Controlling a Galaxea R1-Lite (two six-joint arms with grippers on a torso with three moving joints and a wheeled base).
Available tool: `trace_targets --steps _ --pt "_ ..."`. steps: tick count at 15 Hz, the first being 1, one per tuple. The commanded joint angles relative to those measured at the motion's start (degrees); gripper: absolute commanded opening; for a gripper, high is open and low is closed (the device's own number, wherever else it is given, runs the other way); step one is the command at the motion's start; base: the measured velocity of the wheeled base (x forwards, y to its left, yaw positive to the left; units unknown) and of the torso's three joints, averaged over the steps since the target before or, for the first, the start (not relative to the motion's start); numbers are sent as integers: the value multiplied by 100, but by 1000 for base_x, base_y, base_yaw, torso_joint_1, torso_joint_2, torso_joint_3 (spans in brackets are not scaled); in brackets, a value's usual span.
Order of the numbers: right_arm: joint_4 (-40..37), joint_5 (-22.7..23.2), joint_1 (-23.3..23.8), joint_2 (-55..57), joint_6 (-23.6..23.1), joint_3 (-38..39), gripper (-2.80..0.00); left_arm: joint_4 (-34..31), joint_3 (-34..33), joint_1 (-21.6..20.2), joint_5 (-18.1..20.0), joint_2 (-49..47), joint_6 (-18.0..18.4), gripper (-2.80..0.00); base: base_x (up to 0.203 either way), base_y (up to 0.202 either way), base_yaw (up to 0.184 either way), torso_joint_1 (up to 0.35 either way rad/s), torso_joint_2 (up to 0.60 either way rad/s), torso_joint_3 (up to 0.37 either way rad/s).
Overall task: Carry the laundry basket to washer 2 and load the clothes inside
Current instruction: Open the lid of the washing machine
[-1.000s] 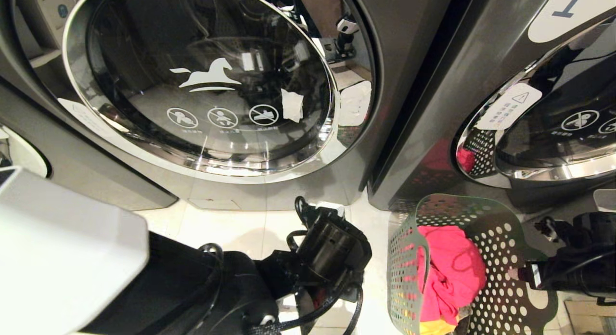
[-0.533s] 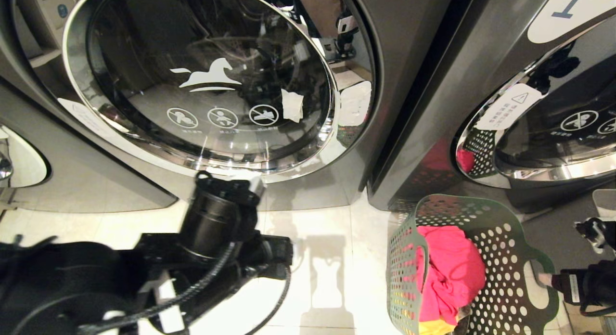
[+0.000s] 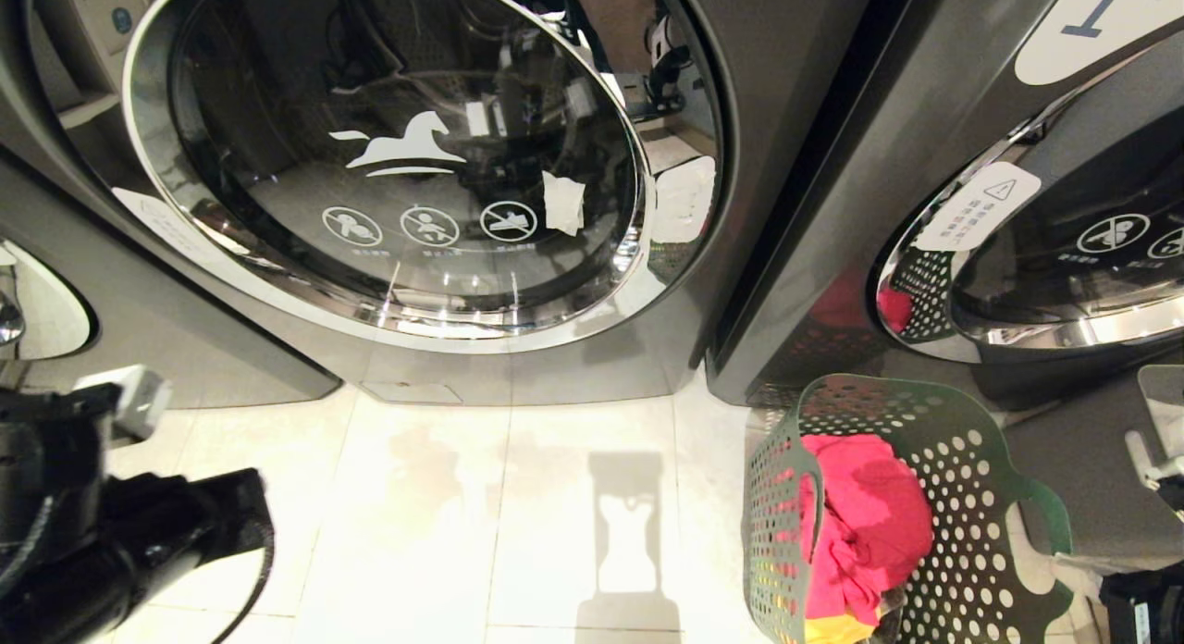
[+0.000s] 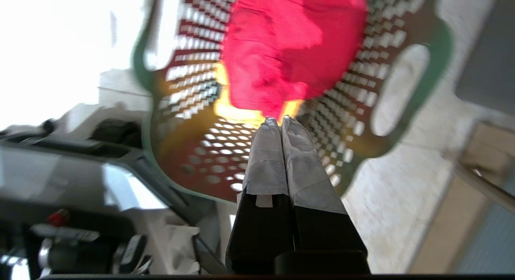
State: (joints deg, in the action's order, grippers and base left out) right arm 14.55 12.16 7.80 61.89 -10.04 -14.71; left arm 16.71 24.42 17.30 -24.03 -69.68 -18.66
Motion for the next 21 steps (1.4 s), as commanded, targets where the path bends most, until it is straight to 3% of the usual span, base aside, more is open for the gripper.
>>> trace_targets --steps 1,4,8,10,12,13,14,17,19,21 --pt "13 48 -225 -836 34 369 -280 60 -819 -1008 2 1182 21 -280 0 0 0 0 0 0" --pt "-95 59 -305 -2012 101 1123 -280 134 -2186 -1348 139 2646 219 -280 0 0 0 0 0 0" --pt "-1549 -150 -327 -3837 86 1109 -280 -186 -2570 -1450 1287 4535 519 -280 0 0 0 0 0 0" --pt "-1902 -713 -330 -4489 -85 1158 -280 -500 -2610 -1530 1931 5587 758 -280 0 0 0 0 0 0" --pt "-2001 -988 -332 -4580 -59 1242 -280 -1012 -2524 -1641 2500 6332 1060 -280 0 0 0 0 0 0" --pt "-2009 -988 -332 -4580 -22 1242 -280 -1304 -2427 -1708 2565 6536 1314 -280 0 0 0 0 0 0" --pt "-2009 -980 -332 -4580 2 1242 -280 -1488 -2399 -1732 2300 6640 1532 -280 0 0 0 0 0 0" --pt "-1964 -990 -332 -4580 9 1306 -280 -1964 -2331 -1747 2448 6970 2345 -280 0 0 0 0 0 0" --pt "-1094 -1012 -332 -4580 15 1446 -280 -1988 -2336 -1748 2459 6959 2335 -280 0 0 0 0 0 0" --pt "-577 -1336 -332 -4580 -12 1478 -280 -1979 -2336 -1748 2415 6959 2230 -280 0 0 0 0 0 0"
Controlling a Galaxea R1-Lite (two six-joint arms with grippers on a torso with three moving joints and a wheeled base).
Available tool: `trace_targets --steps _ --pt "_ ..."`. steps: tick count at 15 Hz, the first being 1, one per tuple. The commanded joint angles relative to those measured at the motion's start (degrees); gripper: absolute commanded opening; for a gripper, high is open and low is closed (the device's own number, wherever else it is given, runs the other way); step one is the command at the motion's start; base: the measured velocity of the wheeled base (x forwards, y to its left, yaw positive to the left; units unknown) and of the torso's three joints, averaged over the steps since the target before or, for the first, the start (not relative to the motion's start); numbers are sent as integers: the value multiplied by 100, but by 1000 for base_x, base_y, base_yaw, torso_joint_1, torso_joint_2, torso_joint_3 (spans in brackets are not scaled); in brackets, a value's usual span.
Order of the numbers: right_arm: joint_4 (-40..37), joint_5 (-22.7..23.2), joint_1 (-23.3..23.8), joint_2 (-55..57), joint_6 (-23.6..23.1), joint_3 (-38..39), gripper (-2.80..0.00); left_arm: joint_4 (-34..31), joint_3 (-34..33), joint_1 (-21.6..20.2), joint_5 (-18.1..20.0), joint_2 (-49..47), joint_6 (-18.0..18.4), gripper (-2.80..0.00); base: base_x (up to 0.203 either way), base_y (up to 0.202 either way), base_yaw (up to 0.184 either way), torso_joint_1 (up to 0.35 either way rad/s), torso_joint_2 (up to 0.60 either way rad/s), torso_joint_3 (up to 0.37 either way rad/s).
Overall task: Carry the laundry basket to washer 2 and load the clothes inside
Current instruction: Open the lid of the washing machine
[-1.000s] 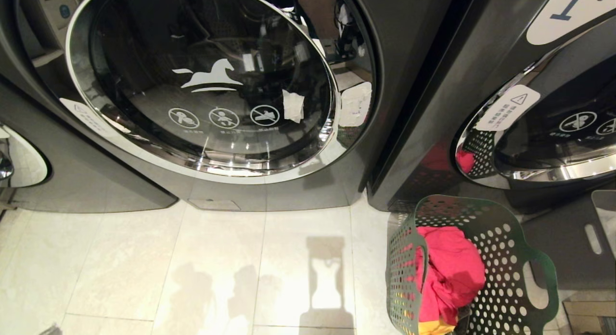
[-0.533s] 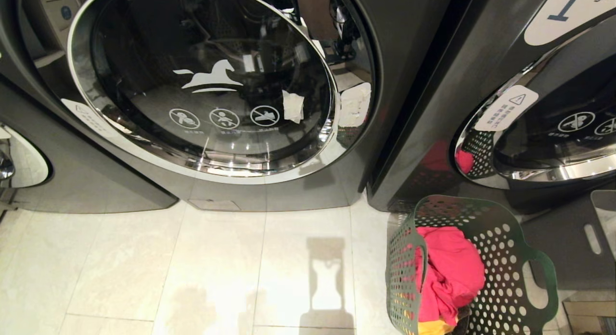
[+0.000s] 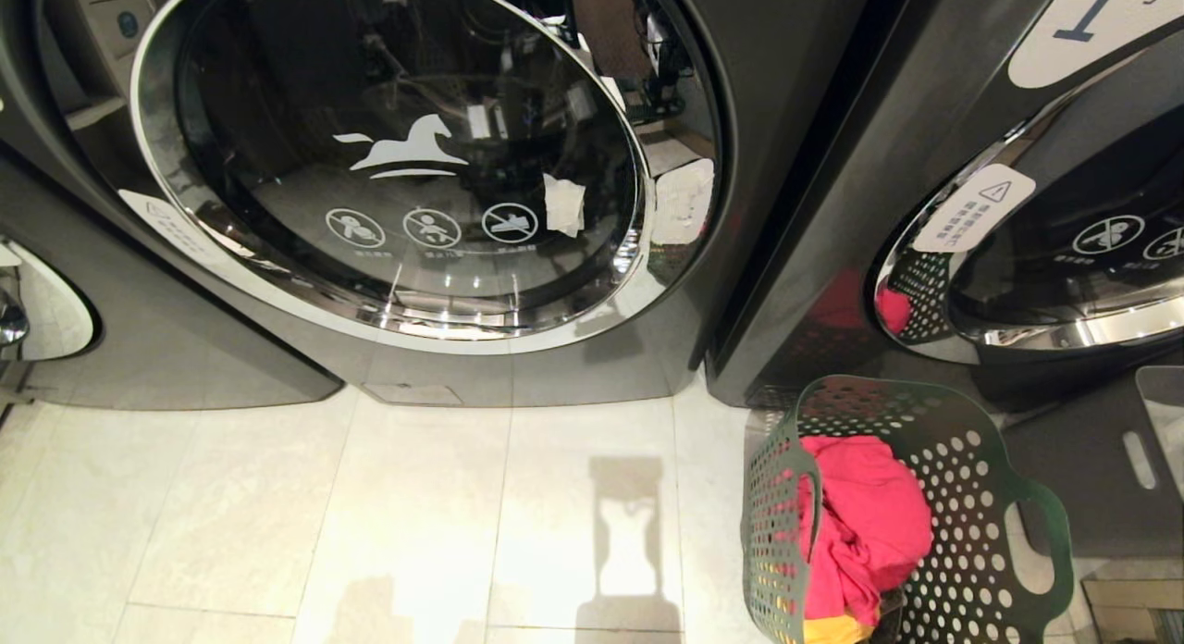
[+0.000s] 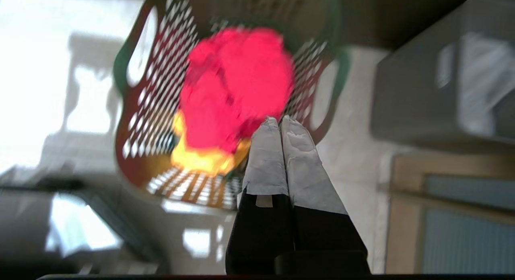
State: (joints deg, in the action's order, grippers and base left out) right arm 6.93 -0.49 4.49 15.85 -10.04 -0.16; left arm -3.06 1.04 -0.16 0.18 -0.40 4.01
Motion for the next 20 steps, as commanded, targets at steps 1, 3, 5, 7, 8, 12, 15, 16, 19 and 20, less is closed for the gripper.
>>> trace_targets --steps 1,3,5,7,8,12,15,16,19,20 --pt "113 -141 0 24 -15 24 -280 -2 -5 -2 -9 31 -49 -280 0 0 0 0 0 0" --pt "-481 229 0 24 -20 20 -280 -2 1 -2 -9 31 -61 -280 0 0 0 0 0 0" --pt "-975 378 -158 97 -30 -78 -280 -2 2 -2 -9 31 -58 -280 0 0 0 0 0 0" --pt "-1023 358 -707 104 23 -108 -280 -2 2 -2 -9 31 -58 -280 0 0 0 0 0 0" --pt "-1026 335 -799 -31 24 -111 -280 -2 2 -2 -9 31 -58 -280 0 0 0 0 0 0" --pt "-1015 165 -467 -1266 232 -110 -280 -2 2 -2 -1 31 -41 -280 0 0 0 0 0 0" --pt "-760 140 -432 -1589 544 -14 -280 -2 2 -2 -9 31 -60 -280 0 0 0 0 0 0" --pt "-693 122 -431 -1585 684 16 -280 -2 2 -2 -9 31 -63 -280 0 0 0 0 0 0" --pt "-684 49 -431 -1585 802 16 -280 -10 4 -2 50 31 21 -280 0 0 0 0 0 0" --pt "-684 49 -431 -1585 802 16 -280 -10 2 -2 43 31 4 -280 0 0 0 5 2 44"
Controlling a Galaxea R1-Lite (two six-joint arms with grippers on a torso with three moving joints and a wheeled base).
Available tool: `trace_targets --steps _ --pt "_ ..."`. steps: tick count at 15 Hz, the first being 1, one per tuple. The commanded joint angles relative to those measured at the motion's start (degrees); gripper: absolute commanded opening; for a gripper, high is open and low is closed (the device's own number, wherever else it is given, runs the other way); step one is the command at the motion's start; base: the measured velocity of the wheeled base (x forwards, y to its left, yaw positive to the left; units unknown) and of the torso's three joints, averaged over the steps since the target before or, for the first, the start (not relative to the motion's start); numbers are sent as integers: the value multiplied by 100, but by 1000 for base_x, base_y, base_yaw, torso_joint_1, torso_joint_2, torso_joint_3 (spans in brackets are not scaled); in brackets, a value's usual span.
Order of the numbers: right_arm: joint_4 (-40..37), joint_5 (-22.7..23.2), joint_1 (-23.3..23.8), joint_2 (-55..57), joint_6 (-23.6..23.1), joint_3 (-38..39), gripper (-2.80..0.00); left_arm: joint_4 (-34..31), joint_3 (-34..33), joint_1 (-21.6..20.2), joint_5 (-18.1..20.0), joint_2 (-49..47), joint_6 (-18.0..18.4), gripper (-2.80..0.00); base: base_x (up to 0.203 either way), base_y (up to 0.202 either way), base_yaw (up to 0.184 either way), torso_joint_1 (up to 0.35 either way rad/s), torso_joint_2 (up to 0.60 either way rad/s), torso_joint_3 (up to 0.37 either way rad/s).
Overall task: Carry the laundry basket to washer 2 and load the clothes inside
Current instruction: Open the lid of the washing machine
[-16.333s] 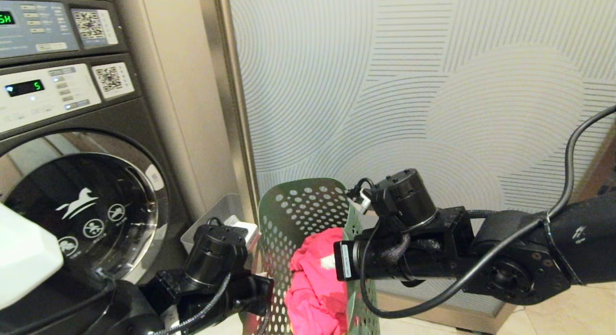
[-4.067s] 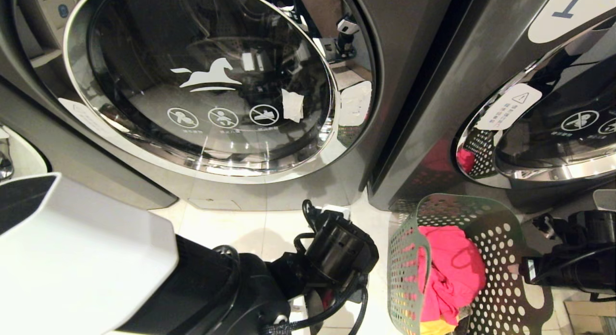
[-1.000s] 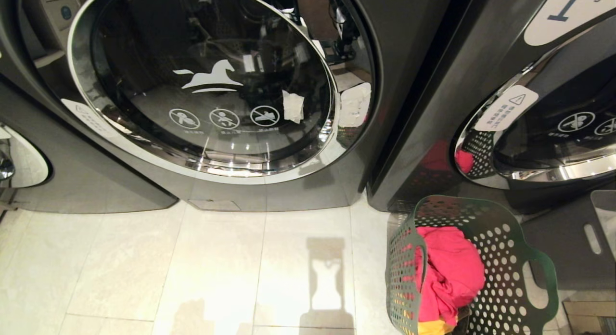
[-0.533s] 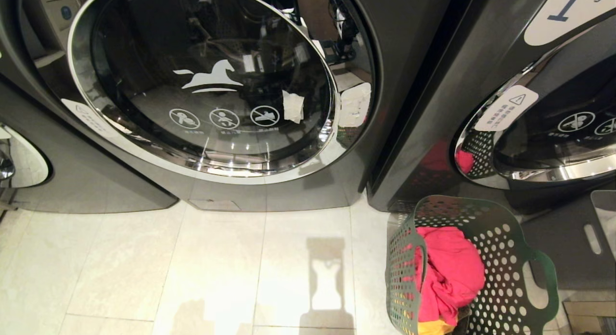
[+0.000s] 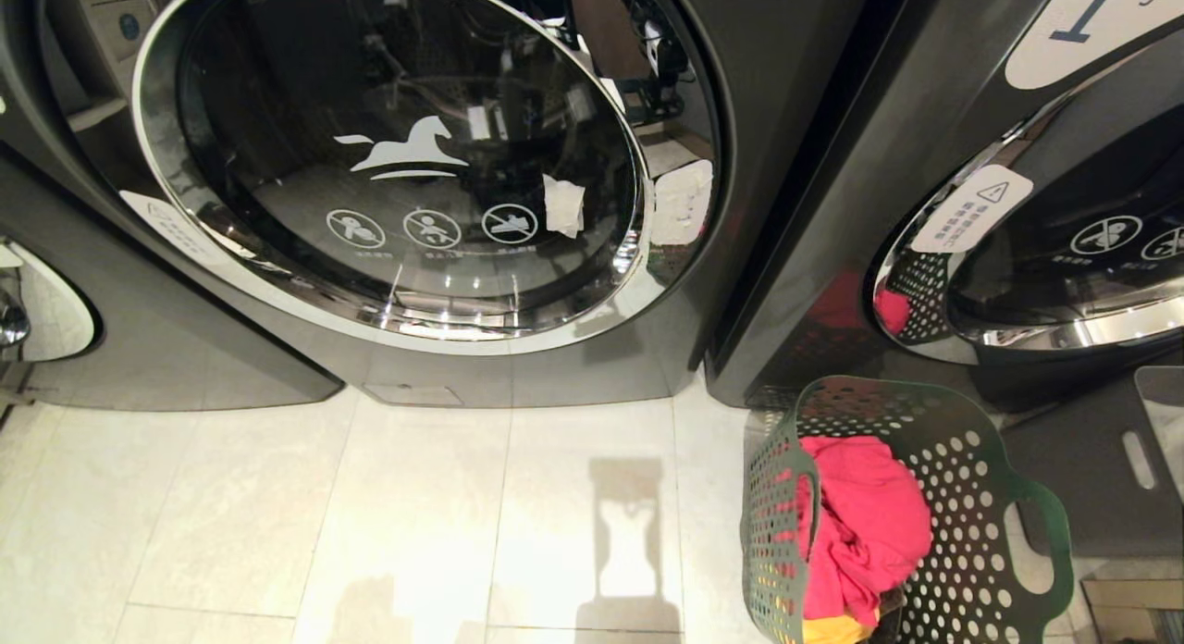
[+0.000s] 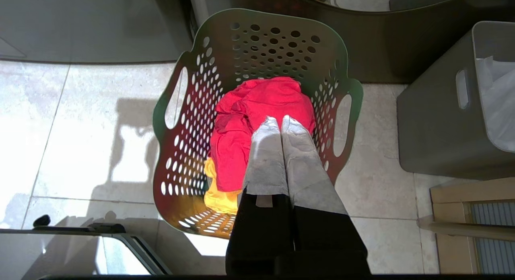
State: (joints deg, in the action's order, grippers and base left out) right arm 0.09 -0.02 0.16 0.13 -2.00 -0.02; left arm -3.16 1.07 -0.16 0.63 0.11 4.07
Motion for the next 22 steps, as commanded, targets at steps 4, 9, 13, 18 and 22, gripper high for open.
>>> trace_targets --steps 4,9,13,18,22 --pt "0 2 2 -13 -20 2 -280 -1 -2 -2 -2 -20 -12 -280 0 0 0 4 2 153" --pt "0 -7 2 -13 -2 2 -280 -1 -2 -2 7 -20 -3 -280 0 0 0 1 0 201" --pt "0 2 2 -13 -11 2 -280 -1 -2 -4 1 -20 -3 -280 0 0 0 2 1 204" --pt "0 28 2 -13 -55 2 -280 -1 -2 -10 7 -20 -3 -280 0 0 0 1 1 201" --pt "0 28 2 -13 -55 2 -280 -1 -2 -2 7 -20 -3 -280 0 0 0 3 4 207"
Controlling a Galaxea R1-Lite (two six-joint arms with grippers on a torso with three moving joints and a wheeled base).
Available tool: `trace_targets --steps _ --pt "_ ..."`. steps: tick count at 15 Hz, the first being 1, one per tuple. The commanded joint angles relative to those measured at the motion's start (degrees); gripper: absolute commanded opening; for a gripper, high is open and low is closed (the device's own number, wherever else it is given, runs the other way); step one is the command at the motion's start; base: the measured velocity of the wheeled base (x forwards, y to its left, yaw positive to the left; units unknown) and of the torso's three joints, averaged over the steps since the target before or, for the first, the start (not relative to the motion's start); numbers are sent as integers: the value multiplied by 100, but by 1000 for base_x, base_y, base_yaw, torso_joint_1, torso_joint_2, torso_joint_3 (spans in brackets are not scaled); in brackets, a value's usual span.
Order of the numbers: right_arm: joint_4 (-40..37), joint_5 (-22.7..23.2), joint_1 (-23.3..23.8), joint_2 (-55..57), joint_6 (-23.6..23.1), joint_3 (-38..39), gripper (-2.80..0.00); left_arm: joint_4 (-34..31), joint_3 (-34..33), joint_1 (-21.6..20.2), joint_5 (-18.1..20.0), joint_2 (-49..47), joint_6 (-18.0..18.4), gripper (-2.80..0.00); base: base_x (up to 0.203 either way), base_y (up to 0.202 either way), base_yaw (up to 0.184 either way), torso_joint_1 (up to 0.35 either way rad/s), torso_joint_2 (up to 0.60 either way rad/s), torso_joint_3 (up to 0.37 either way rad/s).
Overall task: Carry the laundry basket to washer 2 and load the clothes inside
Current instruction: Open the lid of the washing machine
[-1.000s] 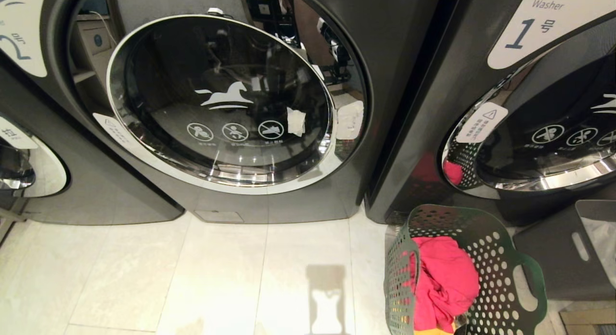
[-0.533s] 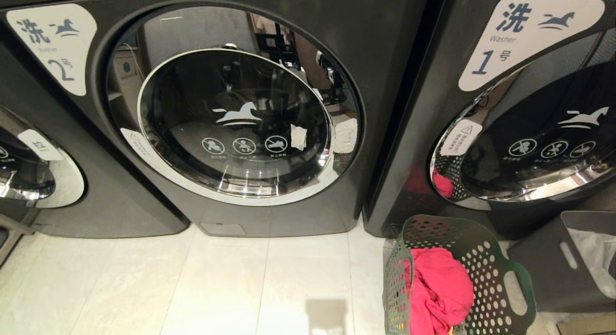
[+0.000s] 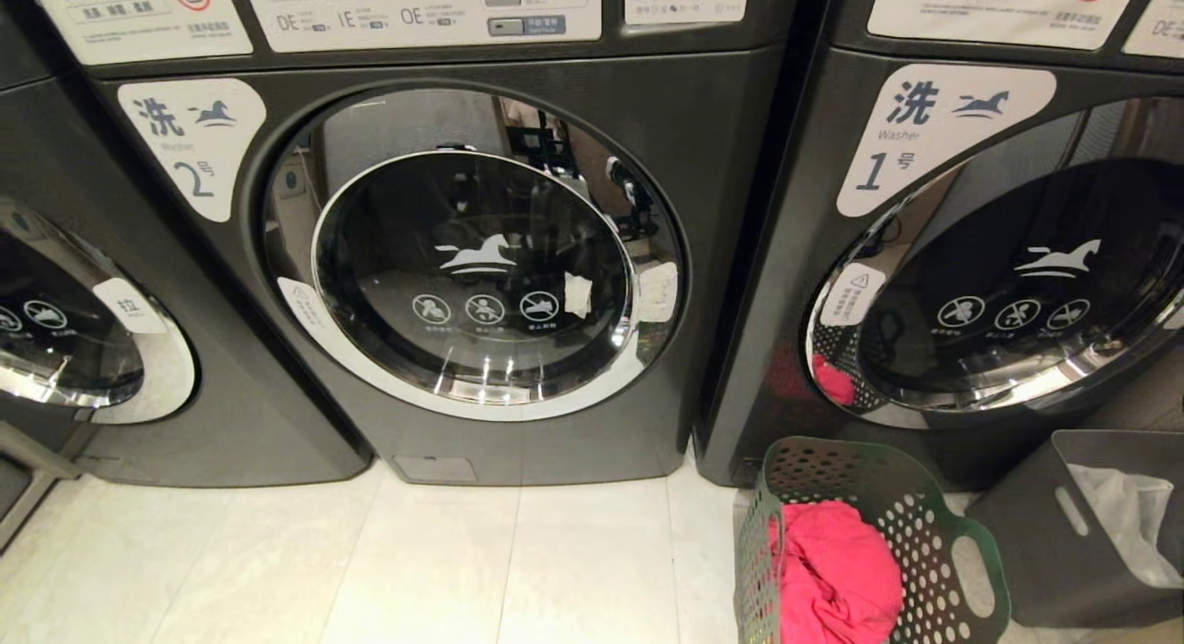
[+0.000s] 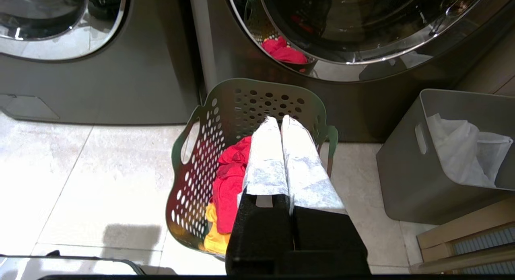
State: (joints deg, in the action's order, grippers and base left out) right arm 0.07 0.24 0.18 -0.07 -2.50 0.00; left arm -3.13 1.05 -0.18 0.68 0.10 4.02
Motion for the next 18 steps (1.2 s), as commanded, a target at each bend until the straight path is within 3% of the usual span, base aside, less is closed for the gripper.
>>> trace_targets --steps 1,6,18 --pt "1 2 -1 7 -5 0 -280 -3 1 1 2 -19 2 -280 0 0 0 11 7 207" --pt "1 11 -1 7 -14 0 -280 -3 1 1 -7 -19 11 -280 0 0 0 4 3 126" --pt "1 -7 -1 7 -14 0 -280 -3 1 1 -7 -19 2 -280 0 0 0 0 0 0"
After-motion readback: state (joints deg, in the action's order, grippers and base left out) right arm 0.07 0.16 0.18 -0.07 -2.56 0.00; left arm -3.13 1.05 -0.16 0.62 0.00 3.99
